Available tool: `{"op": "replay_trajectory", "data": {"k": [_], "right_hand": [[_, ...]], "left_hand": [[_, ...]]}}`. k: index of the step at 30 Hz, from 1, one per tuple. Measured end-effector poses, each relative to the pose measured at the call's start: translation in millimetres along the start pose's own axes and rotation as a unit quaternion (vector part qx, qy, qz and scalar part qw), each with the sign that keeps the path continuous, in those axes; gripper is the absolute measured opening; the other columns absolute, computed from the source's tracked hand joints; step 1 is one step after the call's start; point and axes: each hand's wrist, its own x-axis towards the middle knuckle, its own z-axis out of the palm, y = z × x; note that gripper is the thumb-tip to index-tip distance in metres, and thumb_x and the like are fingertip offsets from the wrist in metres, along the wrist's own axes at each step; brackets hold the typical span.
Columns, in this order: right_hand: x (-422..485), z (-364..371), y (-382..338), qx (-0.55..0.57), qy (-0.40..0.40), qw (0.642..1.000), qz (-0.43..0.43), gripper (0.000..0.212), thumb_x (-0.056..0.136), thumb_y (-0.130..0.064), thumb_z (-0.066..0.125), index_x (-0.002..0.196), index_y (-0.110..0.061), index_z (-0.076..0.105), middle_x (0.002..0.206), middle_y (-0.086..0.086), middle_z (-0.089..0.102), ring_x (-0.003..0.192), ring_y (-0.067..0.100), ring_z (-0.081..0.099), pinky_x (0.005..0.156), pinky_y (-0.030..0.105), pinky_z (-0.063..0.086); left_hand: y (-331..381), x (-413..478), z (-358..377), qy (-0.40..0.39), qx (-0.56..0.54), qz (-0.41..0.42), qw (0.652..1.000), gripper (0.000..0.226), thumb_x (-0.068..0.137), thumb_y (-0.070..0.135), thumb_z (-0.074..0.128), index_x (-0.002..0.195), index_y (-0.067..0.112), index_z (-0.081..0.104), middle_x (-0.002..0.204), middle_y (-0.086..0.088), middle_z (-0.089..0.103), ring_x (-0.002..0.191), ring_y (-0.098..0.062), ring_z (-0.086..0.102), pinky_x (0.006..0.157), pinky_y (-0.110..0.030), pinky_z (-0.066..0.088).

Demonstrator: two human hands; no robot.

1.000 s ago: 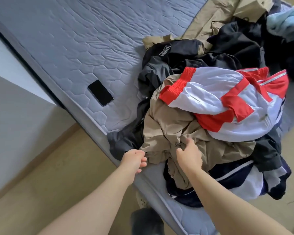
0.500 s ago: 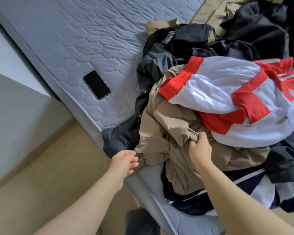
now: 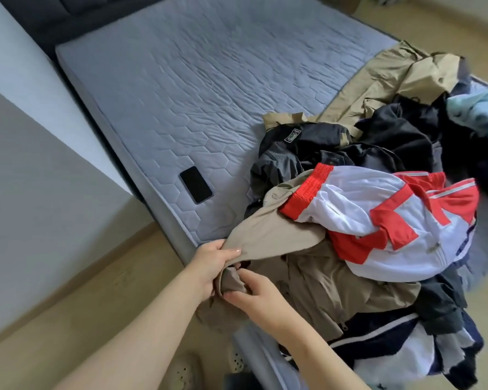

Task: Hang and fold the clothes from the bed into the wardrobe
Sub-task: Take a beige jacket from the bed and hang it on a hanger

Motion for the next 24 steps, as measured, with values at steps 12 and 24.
{"op": "replay_trajectory", "data": {"k": [12,24], "right_hand": [[-9.4,-12.2,-38.6,0.474,0.261,0.822,0.177,0.017,0.093,-0.004,0.046,0.109,-0.003,0.052,0.08,0.011,0.057,0.073,0.022,0.056,0.065,0.03,0.051],[-51.7,53.6,-69.3,0.193,0.083,0.974,0.087,0.032,0.089,0.006,0.037,0.082,-0.01,0.064,0.06,0.001,0.067,0.058,0.013,0.063,0.055,0.022,0.051]], "left_hand": [[3.6,-99.6,-71.8,-0.221,0.089,0.016,0.971,0.022,0.081,-0.005,0.058,0.089,0.011,0.071,0.088,-0.006,0.071,0.078,-0.015,0.067,0.071,-0.022,0.054],[5.9,-114.5,-49.1,-0.12,-0.174,-0.123,0.97,0.047,0.085,0.045,0.054,0.073,0.003,0.071,0.07,-0.013,0.069,0.068,-0.024,0.066,0.061,-0.03,0.053]]}}
